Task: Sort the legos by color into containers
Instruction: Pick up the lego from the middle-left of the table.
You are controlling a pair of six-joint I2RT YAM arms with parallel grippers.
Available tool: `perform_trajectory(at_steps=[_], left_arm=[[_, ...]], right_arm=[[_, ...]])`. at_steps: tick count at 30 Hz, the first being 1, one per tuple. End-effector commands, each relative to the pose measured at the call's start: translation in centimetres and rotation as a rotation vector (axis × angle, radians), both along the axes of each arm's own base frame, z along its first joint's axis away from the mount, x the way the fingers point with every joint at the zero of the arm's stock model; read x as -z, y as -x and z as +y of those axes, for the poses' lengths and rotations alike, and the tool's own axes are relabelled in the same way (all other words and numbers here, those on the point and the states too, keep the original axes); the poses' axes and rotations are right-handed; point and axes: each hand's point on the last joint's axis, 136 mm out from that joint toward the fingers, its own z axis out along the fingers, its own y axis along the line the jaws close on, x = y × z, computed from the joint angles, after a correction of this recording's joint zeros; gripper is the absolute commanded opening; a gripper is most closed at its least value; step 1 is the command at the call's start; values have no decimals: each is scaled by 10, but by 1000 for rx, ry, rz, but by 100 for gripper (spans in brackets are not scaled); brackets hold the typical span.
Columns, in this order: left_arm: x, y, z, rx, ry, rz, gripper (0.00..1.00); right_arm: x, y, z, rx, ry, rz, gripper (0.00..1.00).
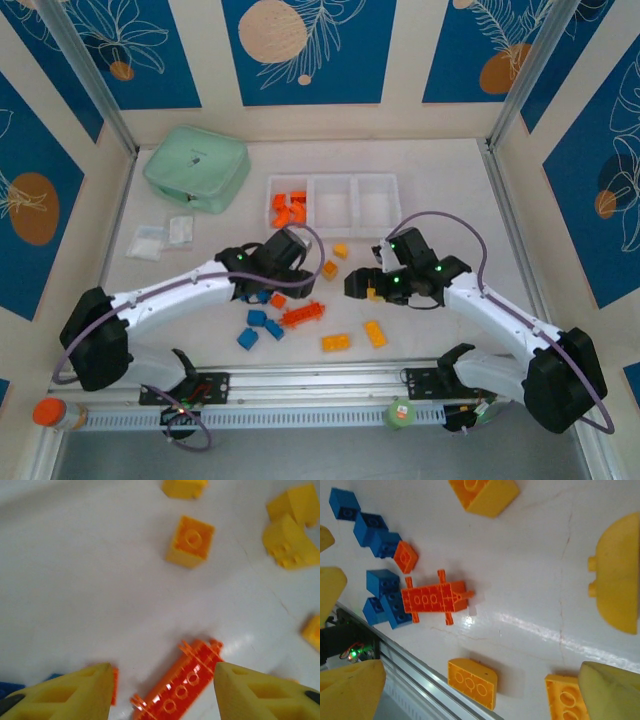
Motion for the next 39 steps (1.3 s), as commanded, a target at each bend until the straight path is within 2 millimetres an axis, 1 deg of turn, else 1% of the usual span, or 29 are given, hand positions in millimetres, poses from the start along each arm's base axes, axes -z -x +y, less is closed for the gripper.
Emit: perform_trajectory(at_steps=[1, 5, 9, 14, 20, 24, 27, 29, 33, 39], left_arm=[[6, 21, -10, 92, 27, 3, 57], [19, 36, -15, 176, -13, -10, 60], [29, 35, -22, 235, -47, -40, 63], [45, 39, -30, 305, -68, -10, 64], [69, 45, -22, 329, -134, 33, 66], [82, 56, -22, 379, -139, 87, 66], [93, 55, -16, 372, -187, 103, 66], [96, 55, -15, 369, -199, 109, 65], [99, 55, -13, 364, -203, 104, 59], [100, 49, -7, 340, -232, 78, 45]], right_arm=[[9, 11, 1, 9, -15, 24, 99], [16, 15, 5, 3, -41, 33, 99], [23, 14, -1, 23, -10, 26, 99], [24, 13, -6, 39, -2, 22, 99], [23, 11, -10, 53, -10, 20, 99], [24, 10, -11, 56, -13, 27, 99], [23, 9, -10, 58, -16, 26, 99], [24, 10, -11, 59, -15, 28, 99], [24, 10, -11, 64, -21, 34, 99], [22, 7, -12, 68, -27, 31, 99]])
